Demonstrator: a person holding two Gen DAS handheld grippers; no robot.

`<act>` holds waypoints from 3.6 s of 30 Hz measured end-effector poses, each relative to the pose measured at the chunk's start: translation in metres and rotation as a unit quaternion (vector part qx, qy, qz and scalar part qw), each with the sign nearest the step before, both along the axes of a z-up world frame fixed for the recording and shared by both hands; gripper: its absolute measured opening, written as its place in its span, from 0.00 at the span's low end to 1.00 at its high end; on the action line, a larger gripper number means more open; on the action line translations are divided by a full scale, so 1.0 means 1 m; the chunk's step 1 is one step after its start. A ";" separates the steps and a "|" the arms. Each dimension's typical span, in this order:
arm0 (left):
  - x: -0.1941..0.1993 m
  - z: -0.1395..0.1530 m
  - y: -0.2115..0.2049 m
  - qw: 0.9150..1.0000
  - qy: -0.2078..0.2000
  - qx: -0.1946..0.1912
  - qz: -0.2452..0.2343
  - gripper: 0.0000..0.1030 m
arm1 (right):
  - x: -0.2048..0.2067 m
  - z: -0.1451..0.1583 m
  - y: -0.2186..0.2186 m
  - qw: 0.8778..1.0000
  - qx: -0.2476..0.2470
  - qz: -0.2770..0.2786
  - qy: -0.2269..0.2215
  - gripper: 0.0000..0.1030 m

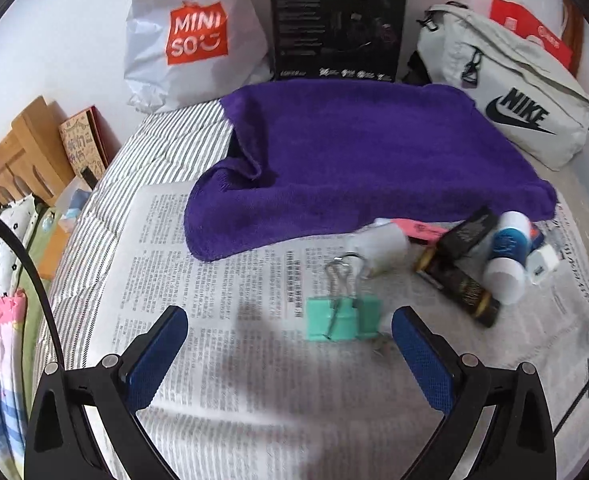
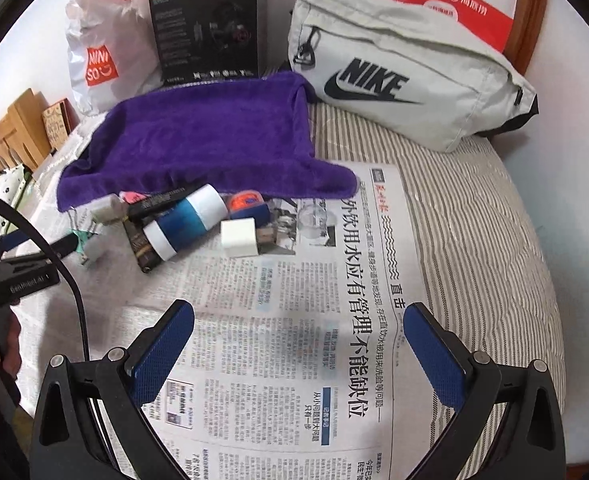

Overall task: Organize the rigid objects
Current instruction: 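Grasp the green binder clip with left tool while right tool grasps the clear cap, then carry clip and cap onto the purple towel and open both tools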

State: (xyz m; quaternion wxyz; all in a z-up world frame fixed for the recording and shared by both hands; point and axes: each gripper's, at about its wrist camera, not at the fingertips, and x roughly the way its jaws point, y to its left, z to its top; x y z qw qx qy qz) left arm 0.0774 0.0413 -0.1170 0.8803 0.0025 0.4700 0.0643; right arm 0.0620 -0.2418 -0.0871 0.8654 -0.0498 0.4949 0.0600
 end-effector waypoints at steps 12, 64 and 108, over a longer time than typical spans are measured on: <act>0.014 -0.014 -0.006 1.000 0.008 -0.001 -0.022 0.98 | 0.012 -0.018 0.005 1.000 0.000 0.007 0.020 1.00; 0.017 -0.014 0.002 0.996 0.009 -0.076 -0.039 0.38 | 0.097 -0.062 -0.010 1.000 0.014 0.011 0.006 0.26; 0.070 0.069 0.029 0.992 -0.046 -0.092 -0.077 0.38 | 0.127 0.008 0.019 0.997 0.049 0.064 -0.009 0.26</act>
